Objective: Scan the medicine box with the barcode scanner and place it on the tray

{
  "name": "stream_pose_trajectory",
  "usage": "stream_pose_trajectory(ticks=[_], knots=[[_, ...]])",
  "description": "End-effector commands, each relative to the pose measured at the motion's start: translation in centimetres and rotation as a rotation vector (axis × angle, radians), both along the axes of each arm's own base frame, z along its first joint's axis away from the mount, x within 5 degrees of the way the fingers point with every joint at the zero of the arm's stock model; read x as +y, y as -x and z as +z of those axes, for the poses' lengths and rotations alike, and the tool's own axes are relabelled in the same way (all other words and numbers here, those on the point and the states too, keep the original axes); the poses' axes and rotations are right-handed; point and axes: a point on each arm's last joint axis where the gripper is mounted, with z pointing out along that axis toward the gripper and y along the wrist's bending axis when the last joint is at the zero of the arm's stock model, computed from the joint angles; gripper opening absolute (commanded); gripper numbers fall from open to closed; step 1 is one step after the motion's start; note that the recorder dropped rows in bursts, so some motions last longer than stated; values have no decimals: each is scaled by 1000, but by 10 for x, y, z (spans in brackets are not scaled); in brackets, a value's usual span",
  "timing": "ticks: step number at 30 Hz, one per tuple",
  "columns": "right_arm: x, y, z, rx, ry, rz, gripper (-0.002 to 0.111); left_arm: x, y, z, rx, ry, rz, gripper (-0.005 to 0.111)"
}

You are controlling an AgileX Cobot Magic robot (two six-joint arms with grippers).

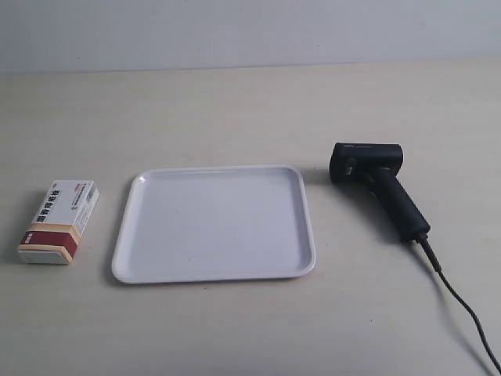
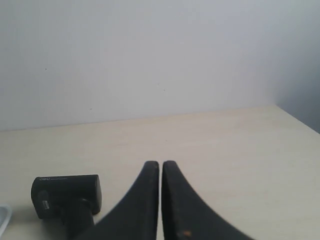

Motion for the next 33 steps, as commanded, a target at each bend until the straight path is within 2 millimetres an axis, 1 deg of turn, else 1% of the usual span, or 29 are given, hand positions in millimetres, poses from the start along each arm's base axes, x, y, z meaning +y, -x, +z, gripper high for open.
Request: stream_pose_trajectory(ticks=[1,7,9,11,13,15,17,21,23,25,27,29,30,31,33], knots=[[-1,0,-1,-6,22,-6,3,0,0,8,-88,140,4,7],[-1,0,-1,-2,22,-6,3,3,3,27,-302,139,25,7],[-1,0,-1,-2,22,-6,3,4,5,34,-382,137,33,5],[-1,0,-1,-6,22,-6,3,5,5,35,-399,116,38,0],[-1,0,1,-22,21,-7,3,5,0,36,-370,103,44,0],[0,0,1,-29,5,-6,3,6,-10,35,-306,111,51,0],[0,0,4,-53,-30,-7,3,6,-24,29,-178,83,51,0],[1,0,5,-43,-368,-6,3,4,-50,6,76,-3,28,0],[1,0,8,-64,-484,-7,3,3,-61,-3,184,-4,10,0],[1,0,10,-81,-521,-7,3,-1,-75,-10,281,-5,-39,0],[1,0,10,-85,-521,-8,3,-9,-90,-14,342,-48,-136,0],[0,0,10,-88,-522,-8,3,-17,-103,-17,376,-63,-226,7],[0,0,10,-88,-520,-8,3,-20,-111,-18,400,-64,-257,14],[0,0,10,-88,-520,-8,3,-22,-117,-21,427,-74,-279,23],[0,0,11,-92,-520,-9,3,-23,-128,-26,467,-91,-301,45]])
